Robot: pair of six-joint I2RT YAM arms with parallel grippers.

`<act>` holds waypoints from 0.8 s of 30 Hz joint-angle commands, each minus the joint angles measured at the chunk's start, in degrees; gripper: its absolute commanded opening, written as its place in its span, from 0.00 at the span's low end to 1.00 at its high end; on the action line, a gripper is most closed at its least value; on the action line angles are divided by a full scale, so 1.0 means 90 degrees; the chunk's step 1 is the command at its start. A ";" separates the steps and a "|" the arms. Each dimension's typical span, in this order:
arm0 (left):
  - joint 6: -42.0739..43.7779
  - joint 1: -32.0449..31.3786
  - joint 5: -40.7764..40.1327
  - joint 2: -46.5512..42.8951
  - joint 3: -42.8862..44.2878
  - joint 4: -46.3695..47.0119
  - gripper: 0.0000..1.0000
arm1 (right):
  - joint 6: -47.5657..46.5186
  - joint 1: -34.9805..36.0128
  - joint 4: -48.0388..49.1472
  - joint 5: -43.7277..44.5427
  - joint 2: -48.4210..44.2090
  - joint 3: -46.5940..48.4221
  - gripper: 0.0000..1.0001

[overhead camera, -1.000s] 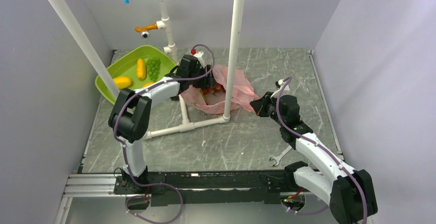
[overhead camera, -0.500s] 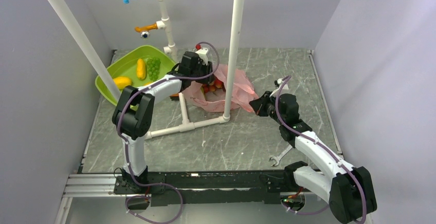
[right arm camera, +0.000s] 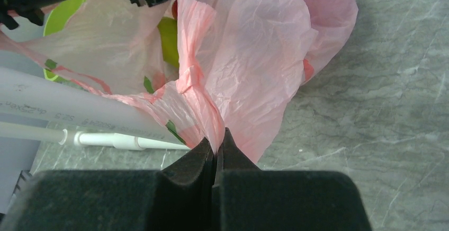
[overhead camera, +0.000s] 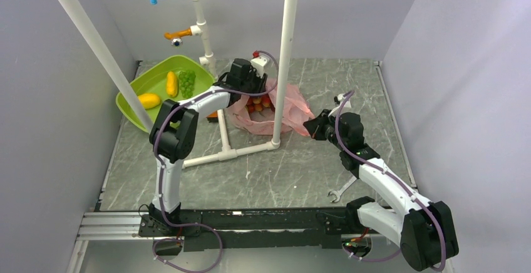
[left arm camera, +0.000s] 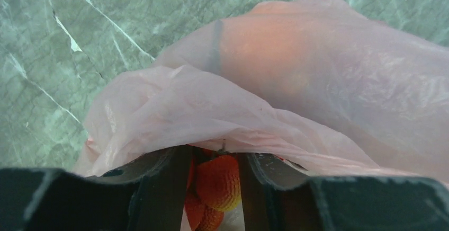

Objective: Take the fake fruits out of the plastic bag
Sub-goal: Adjust the plastic bag at the center of the board.

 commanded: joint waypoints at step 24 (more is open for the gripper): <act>0.0369 -0.0112 -0.0230 -0.0482 -0.0819 -0.0607 0.65 | -0.0086 -0.0018 0.0126 0.0102 -0.0041 0.0306 0.00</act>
